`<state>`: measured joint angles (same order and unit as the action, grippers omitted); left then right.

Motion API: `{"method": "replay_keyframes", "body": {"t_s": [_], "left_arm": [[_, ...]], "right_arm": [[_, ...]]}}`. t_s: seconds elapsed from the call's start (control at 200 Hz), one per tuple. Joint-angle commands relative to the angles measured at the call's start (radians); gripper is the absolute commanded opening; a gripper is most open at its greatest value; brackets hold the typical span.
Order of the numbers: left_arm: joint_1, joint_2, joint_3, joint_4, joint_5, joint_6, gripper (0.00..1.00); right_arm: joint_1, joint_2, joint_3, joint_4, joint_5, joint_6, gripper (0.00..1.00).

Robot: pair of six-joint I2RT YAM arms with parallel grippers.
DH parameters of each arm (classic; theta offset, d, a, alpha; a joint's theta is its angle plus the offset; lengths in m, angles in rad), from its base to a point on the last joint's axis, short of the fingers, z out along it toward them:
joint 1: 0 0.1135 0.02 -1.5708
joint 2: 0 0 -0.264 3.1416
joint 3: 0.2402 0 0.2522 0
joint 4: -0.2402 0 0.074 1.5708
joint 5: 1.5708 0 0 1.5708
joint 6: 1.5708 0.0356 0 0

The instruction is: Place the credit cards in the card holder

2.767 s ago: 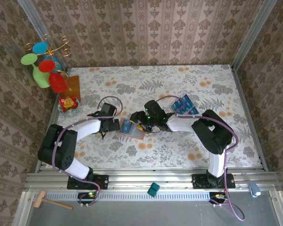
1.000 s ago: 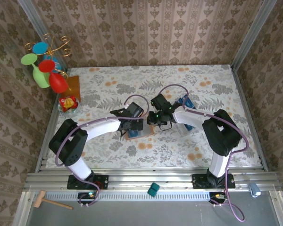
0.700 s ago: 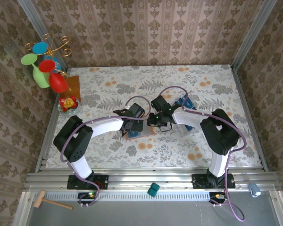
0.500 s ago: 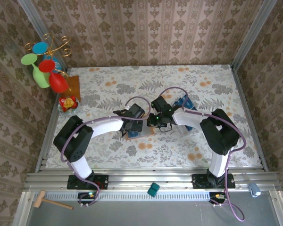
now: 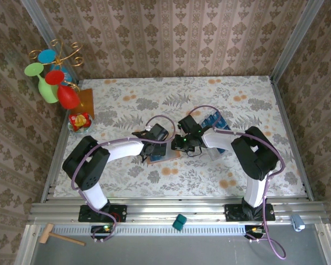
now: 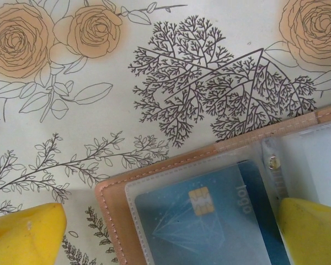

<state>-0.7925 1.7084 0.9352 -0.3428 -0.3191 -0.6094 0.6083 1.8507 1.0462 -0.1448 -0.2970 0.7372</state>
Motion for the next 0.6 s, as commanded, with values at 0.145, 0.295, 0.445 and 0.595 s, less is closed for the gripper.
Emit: {"method": "replay_keyframes", "body": {"t_s": [0.145,0.295,0.445,0.595], "left_arm": [[-0.009,0.011,-0.032,-0.002,-0.011,-0.005,1.0],[-0.009,0.01,-0.037,0.002,-0.011,-0.007,1.0],[-0.008,0.011,-0.037,0.004,-0.009,-0.007,1.0],[-0.01,0.009,-0.034,0.003,-0.007,-0.007,1.0]], "right_arm": [[-0.005,0.031,-0.023,0.04,-0.035,0.027,0.25],[-0.005,0.028,-0.031,0.048,-0.039,0.034,0.32],[-0.005,0.024,-0.042,0.084,-0.078,0.051,0.27],[-0.005,0.009,-0.051,0.112,-0.106,0.069,0.21]]}}
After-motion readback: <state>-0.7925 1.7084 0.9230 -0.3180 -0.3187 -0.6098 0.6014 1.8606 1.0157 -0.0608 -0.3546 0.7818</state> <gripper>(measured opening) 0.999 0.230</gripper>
